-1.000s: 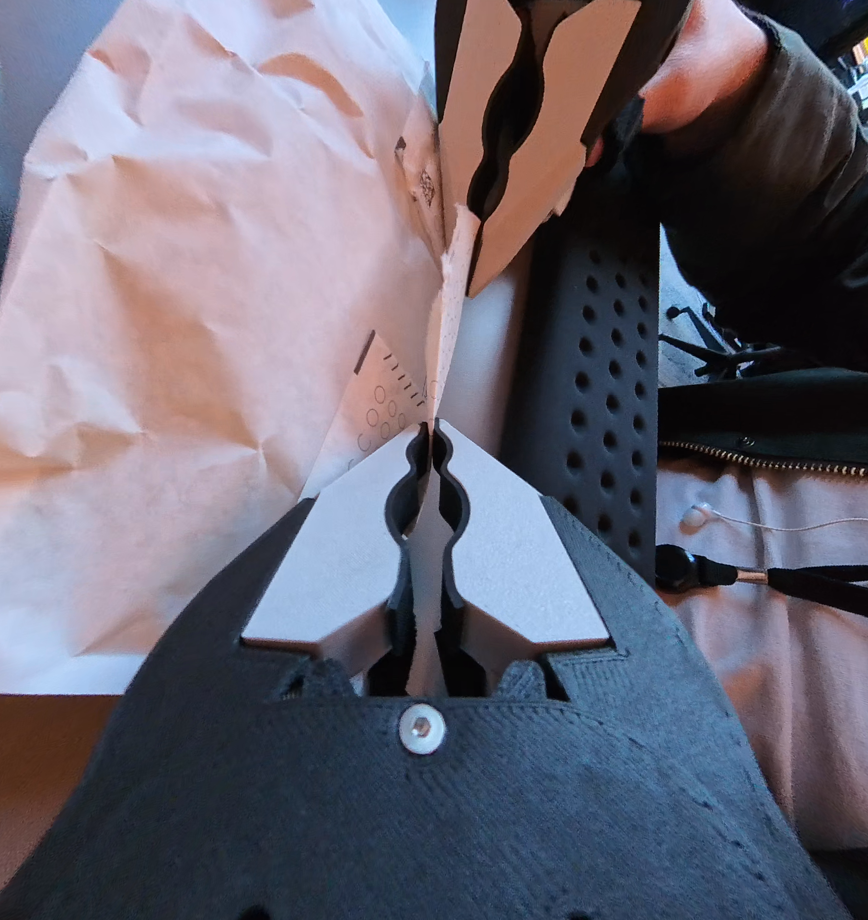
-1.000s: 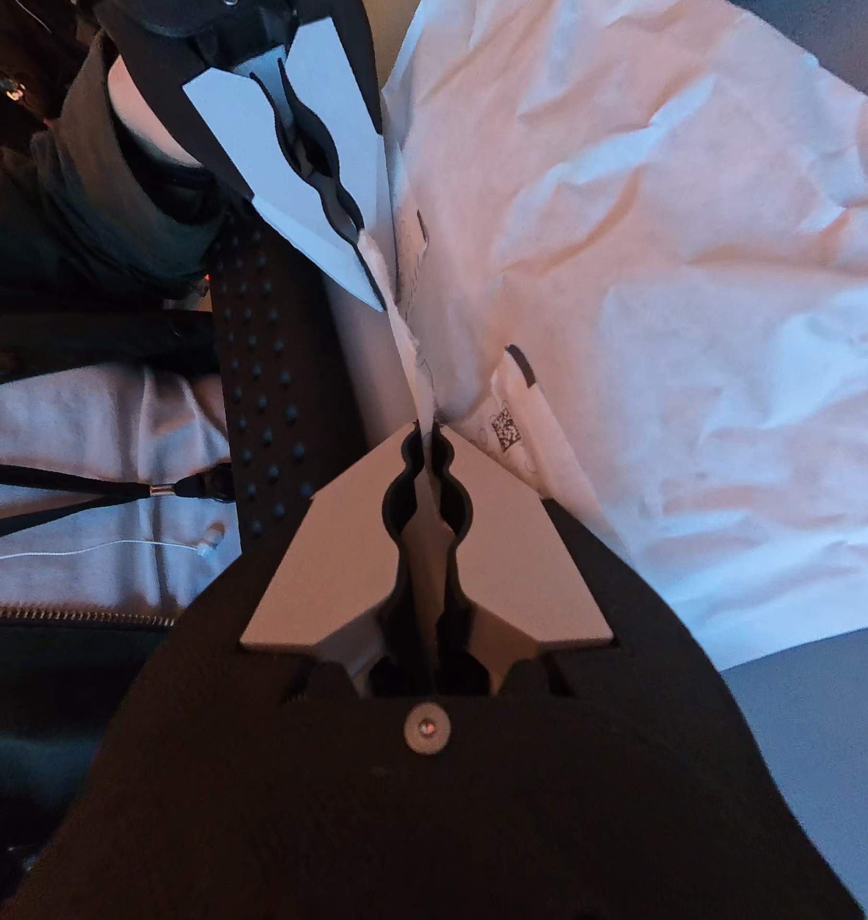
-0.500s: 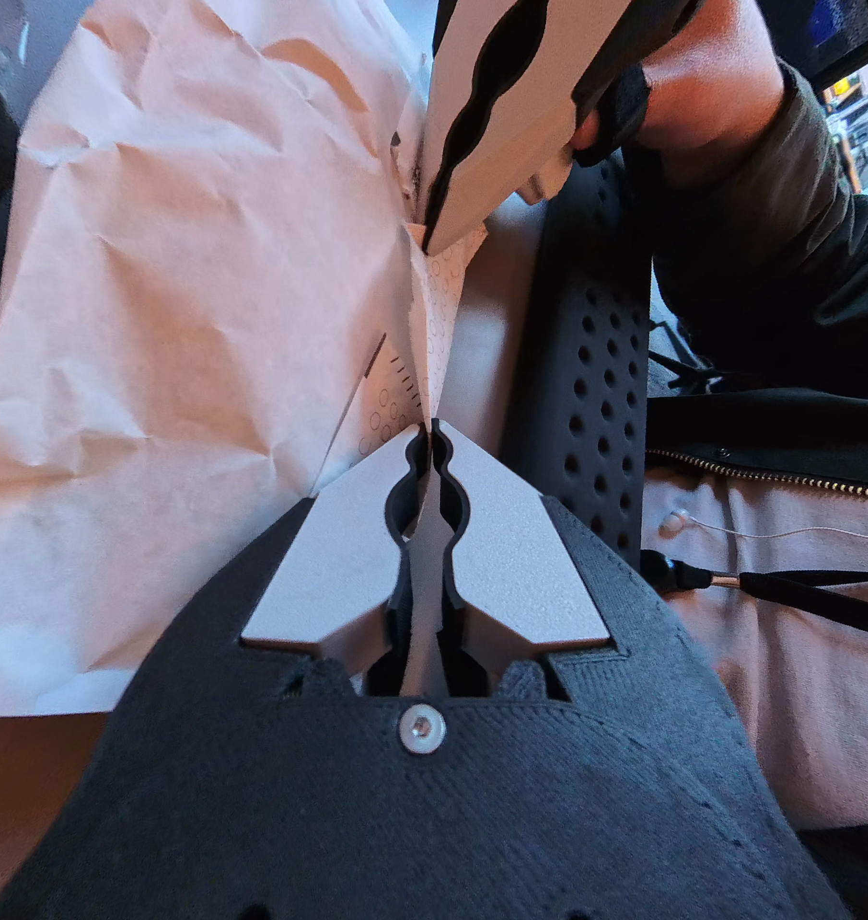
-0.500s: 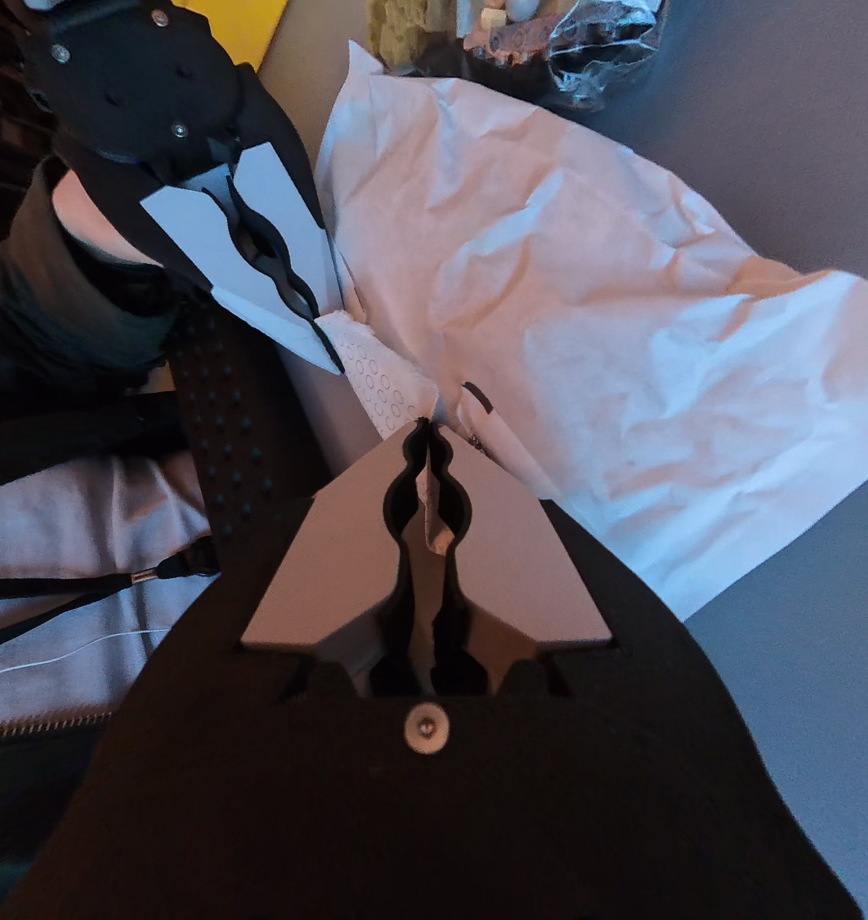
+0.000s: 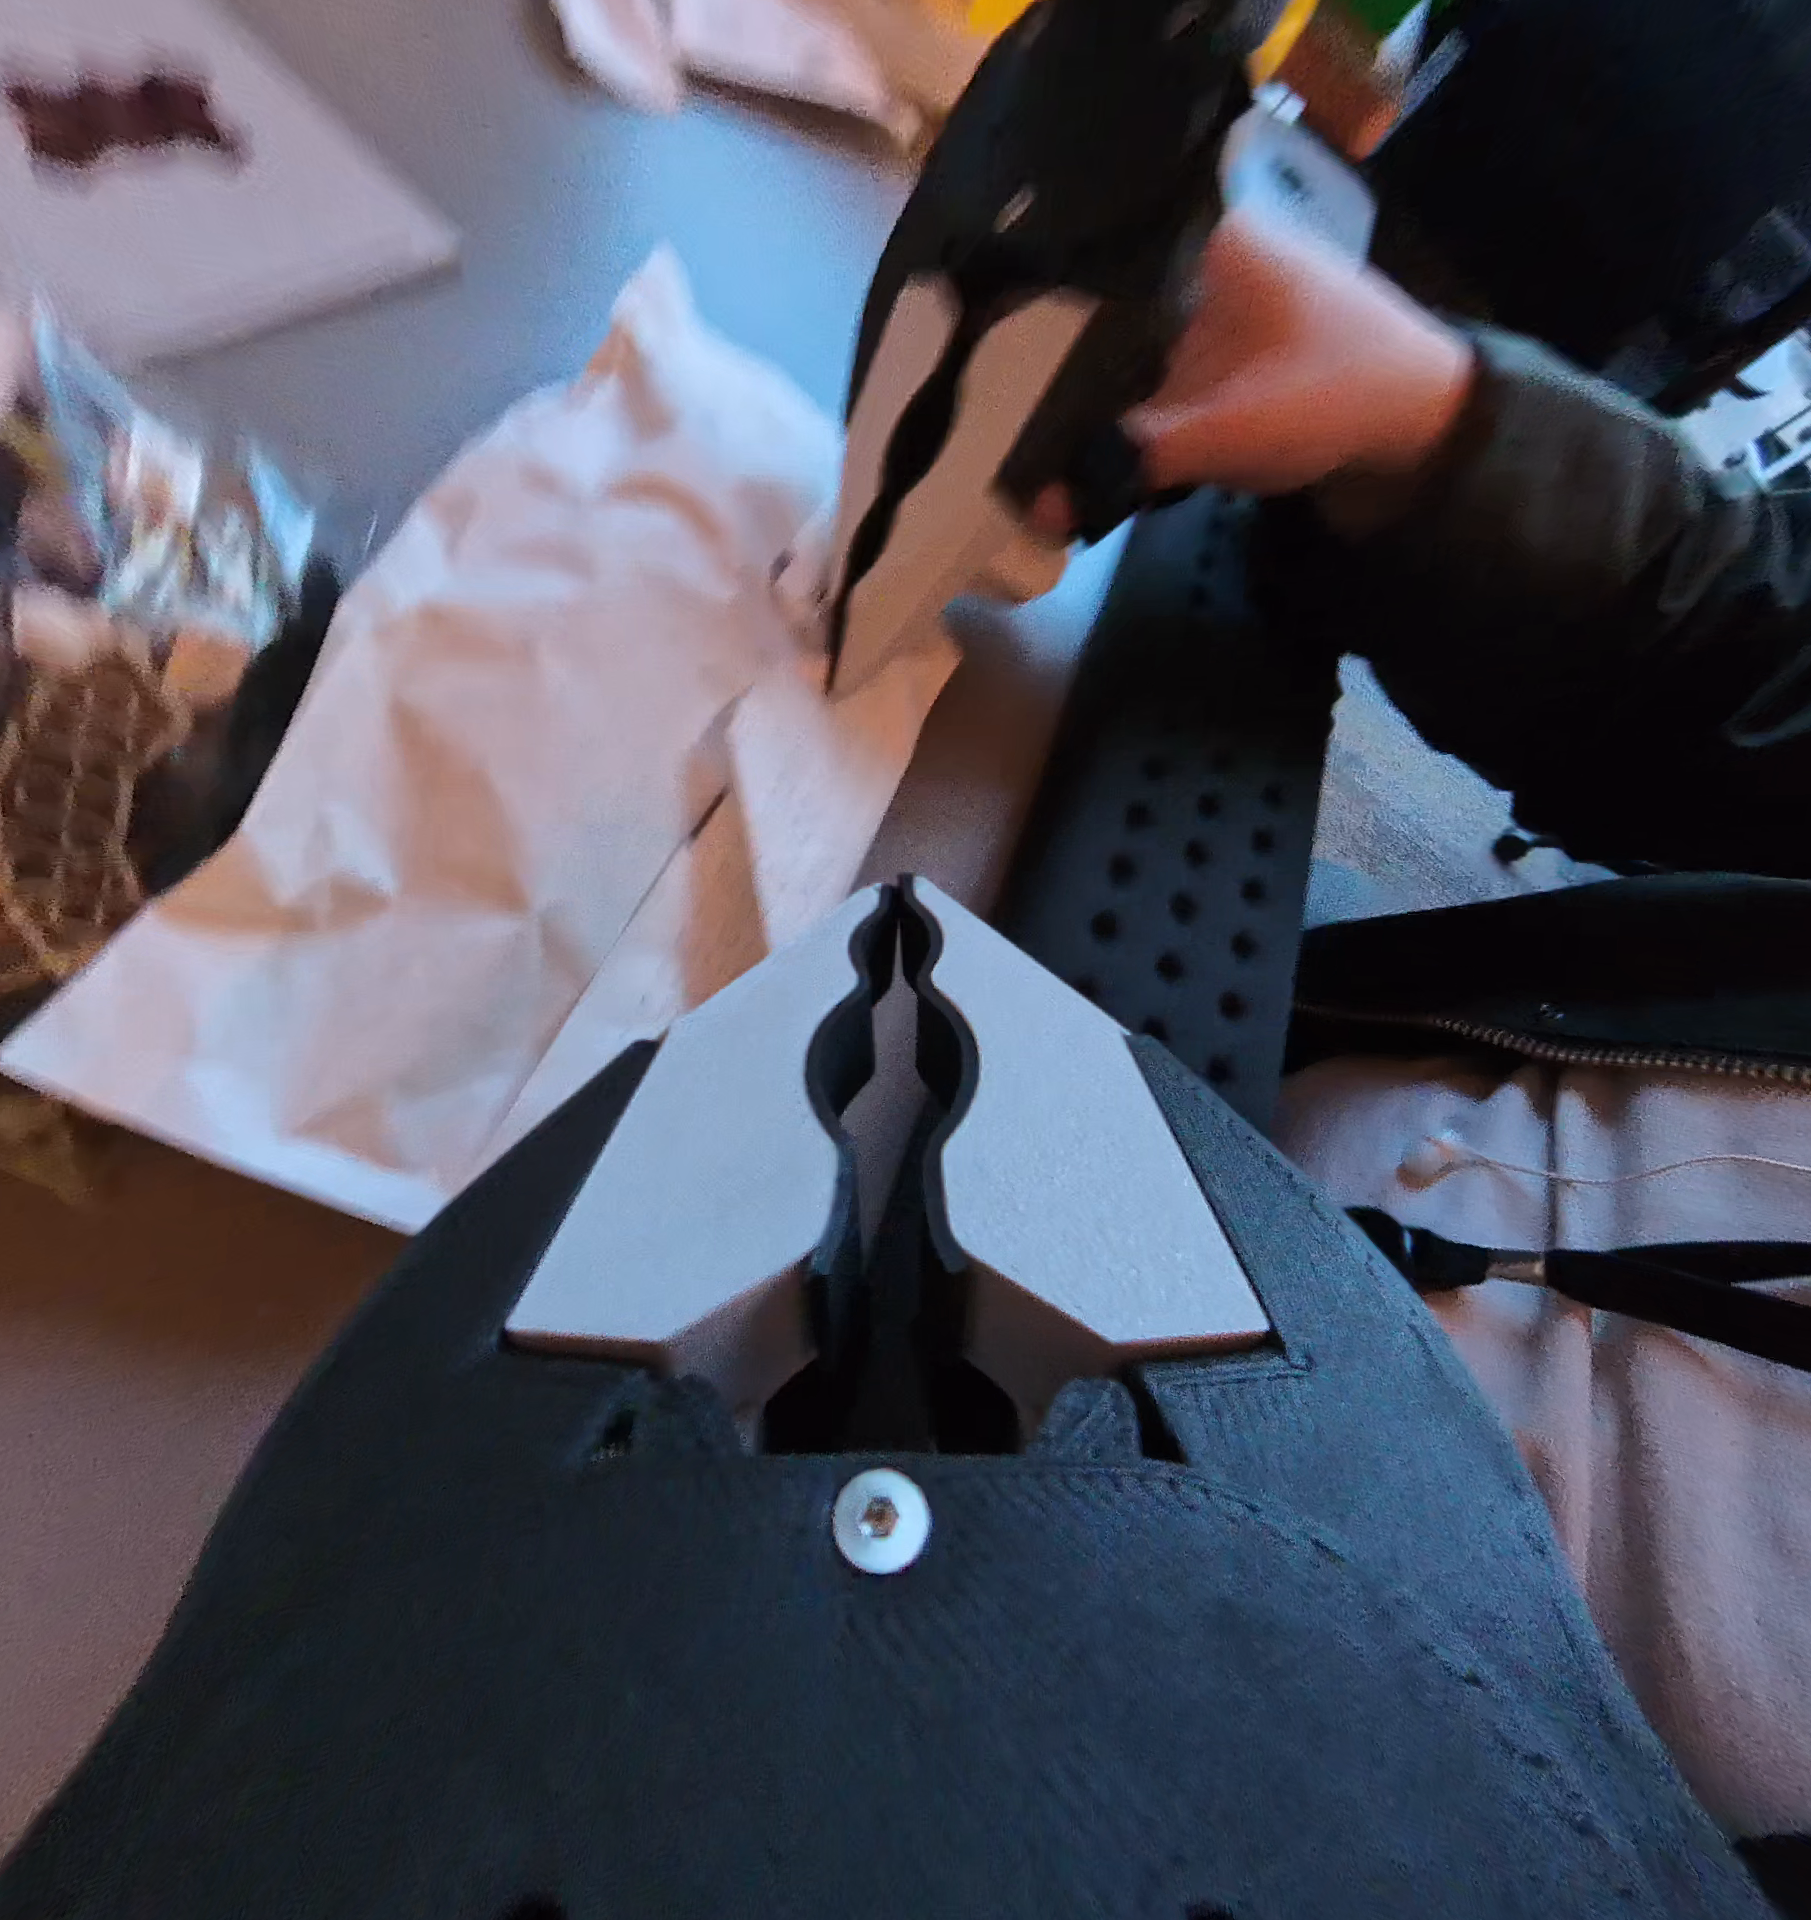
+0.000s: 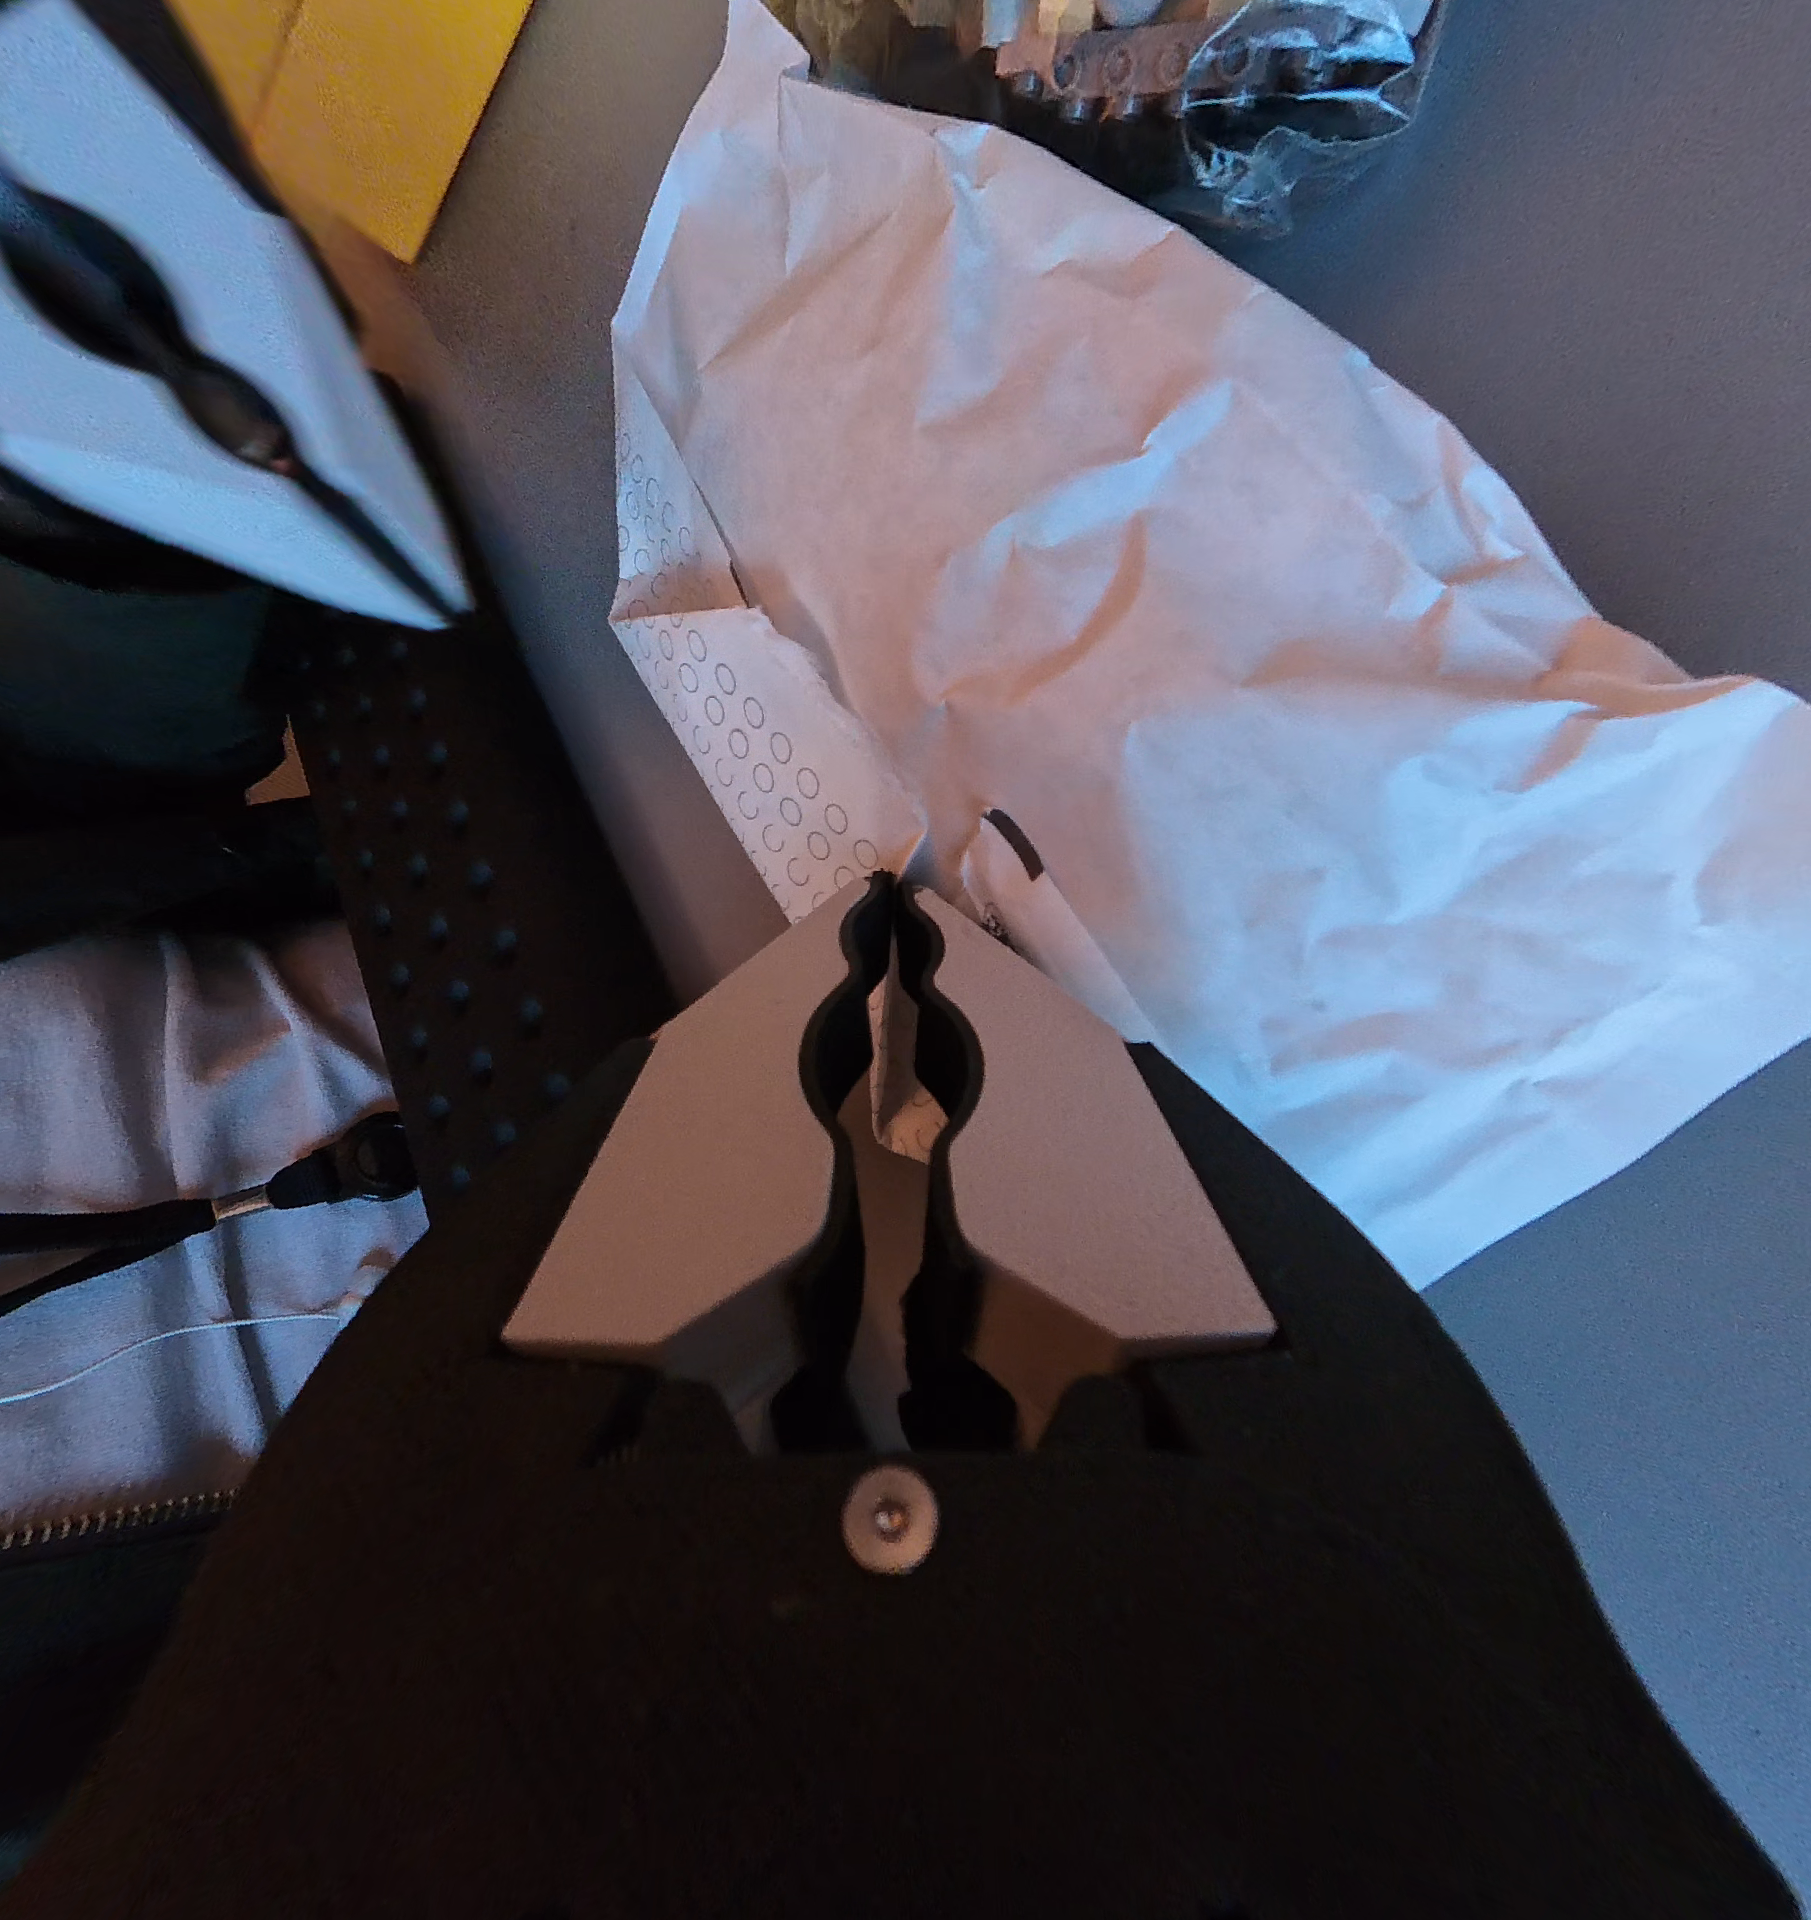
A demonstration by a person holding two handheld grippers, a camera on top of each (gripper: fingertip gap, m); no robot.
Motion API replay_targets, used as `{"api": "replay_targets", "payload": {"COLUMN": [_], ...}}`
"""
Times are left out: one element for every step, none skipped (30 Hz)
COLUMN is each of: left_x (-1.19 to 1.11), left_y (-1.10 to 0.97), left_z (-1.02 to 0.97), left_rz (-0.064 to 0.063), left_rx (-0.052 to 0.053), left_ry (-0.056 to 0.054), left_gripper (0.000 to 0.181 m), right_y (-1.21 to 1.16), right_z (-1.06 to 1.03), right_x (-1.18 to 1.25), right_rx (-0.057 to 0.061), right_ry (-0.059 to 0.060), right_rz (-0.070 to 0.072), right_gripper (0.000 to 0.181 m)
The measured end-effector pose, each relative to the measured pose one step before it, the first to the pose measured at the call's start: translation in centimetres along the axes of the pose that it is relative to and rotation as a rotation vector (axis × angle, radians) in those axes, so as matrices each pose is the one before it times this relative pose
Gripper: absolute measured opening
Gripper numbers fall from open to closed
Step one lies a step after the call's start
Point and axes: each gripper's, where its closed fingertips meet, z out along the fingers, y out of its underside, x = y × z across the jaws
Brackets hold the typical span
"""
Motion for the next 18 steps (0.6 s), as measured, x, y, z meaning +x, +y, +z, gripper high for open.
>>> {"api": "replay_targets", "payload": {"left_x": [1.019, 0.696, 0.294, -0.121, -0.761, -0.922, -0.255, 0.106, -0.236, -0.433, -0.256, -0.129, -0.091, -0.079, -0.067, -0.048, -0.026, -0.011], "left_y": [-0.782, -0.132, 0.525, 0.72, 0.537, 0.372, 0.147, -0.074, -0.059, 0.191, 0.186, 0.089, 0.109, 0.143, 0.066, 0.048, 0.049, 0.004], "left_z": [-0.057, 0.424, 0.846, 1.12, 1.117, 0.906, 0.657, 0.37, 0.163, 0.099, 0.063, 0.009, 0.002, 0.013, 0.044, 0.061, 0.04, 0.015], "left_rz": [0.0471, 0.0367, 0.0281, 0.0261, 0.015, -0.0086, -0.0346, -0.059, -0.0665, -0.0516, -0.041, -0.0391, -0.0276, -0.0149, -0.0091, -0.0036, -0.0017, -0.0049], "left_rx": [0.0256, -0.0171, -0.0569, -0.0634, -0.0419, -0.0207, -0.0039, 0.0126, 0.0166, 0.0038, 0.0035, 0.0036, -0.0056, -0.0117, -0.007, -0.0044, -0.0038, -0.0016], "left_ry": [0.001, -0.0055, -0.0106, -0.0175, -0.0408, -0.0368, 0.0177, 0.0493, 0.0357, 0.0249, 0.0313, 0.0302, 0.0201, 0.0137, 0.0104, 0.0071, 0.006, 0.0068], "left_gripper": [0.0, 0.0, 0.0, 0.0, 0.0, 0.0, 0.0, 0.0, 0.0, 0.0, 0.0, 0.0, 0.0, 0.0, 0.0, 0.0, 0.0, 0.0], "right_y": [-0.008, 0.006, -0.004, -0.002, -0.006, -0.003, -0.004, 0.013, 0.019, 0.025, -0.002, 0.02, 0.009, -0.006, -0.006, -0.02, -0.055, -0.096], "right_z": [0.007, 0.0, -0.007, -0.005, -0.01, -0.008, -0.011, -0.016, -0.032, 0.0, 0.008, 0.028, 0.037, 0.034, 0.005, -0.027, -0.068, -0.141], "right_x": [0.011, 0.003, -0.008, -0.011, -0.004, -0.001, 0.006, 0.007, 0.011, 0.028, 0.011, 0.036, 0.019, 0.003, 0.004, -0.047, -0.09, -0.202], "right_rx": [-0.0016, -0.0013, -0.0007, -0.0005, -0.0003, 0.0003, 0.0007, 0.0005, -0.0006, -0.0024, -0.0003, -0.0023, -0.0016, -0.0009, -0.0001, 0.0018, 0.0037, 0.0074], "right_ry": [-0.0009, -0.0014, -0.0009, 0.0004, 0.0021, 0.0034, 0.0032, 0.0029, 0.0014, 0.0009, -0.0028, -0.0031, -0.007, -0.0095, -0.0096, -0.0107, -0.0106, -0.0134], "right_rz": [0.0, -0.0005, -0.001, -0.0016, -0.0033, -0.0048, -0.0032, -0.0024, -0.0034, -0.0041, -0.0026, -0.0013, 0.0009, 0.0029, 0.0043, 0.0046, 0.0031, -0.0001], "right_gripper": [0.0, 0.0, 0.0, 0.0, 0.0, 0.0, 0.0, 0.0, 0.0, 0.0, 0.0, 0.0, 0.0, 0.0, 0.0, 0.0, 0.0, 0.0]}}
